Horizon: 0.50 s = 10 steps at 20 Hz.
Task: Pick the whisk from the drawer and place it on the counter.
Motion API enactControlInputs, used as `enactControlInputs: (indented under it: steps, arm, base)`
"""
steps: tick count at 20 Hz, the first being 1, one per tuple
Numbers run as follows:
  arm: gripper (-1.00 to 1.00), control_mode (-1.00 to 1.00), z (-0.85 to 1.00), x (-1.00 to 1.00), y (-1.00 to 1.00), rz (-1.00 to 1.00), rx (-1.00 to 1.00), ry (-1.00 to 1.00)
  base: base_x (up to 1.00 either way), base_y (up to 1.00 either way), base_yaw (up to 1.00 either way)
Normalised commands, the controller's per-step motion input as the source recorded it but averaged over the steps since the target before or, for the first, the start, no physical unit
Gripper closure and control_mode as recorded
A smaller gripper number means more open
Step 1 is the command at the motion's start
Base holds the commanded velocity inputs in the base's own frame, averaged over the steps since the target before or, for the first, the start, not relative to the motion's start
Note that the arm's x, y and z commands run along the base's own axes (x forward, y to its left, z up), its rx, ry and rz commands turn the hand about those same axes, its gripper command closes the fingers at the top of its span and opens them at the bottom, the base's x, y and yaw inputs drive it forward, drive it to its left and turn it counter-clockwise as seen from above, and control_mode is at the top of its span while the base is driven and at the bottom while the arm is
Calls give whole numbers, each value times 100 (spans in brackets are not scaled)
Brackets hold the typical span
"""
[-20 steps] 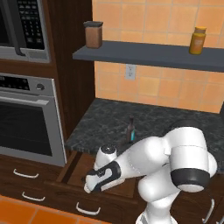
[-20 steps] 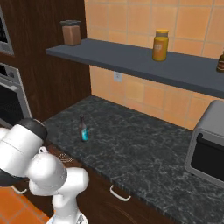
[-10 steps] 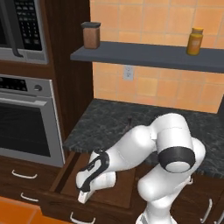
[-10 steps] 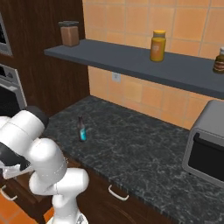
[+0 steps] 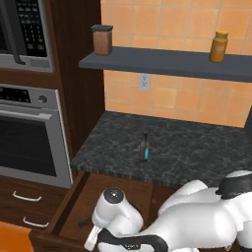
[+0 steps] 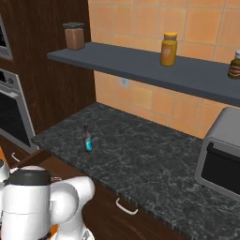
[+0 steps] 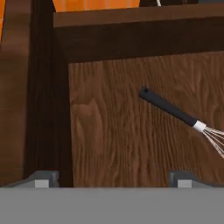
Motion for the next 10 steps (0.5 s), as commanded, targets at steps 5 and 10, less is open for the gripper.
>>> enactControlInputs:
  steps: [5, 10]
  arm:
    - [-100, -100, 100, -4, 0, -28, -1, -25]
    - [-100, -100, 100, 19, 3, -27, 0, -3]
  base:
    - [0, 0, 0]
    - [0, 0, 0]
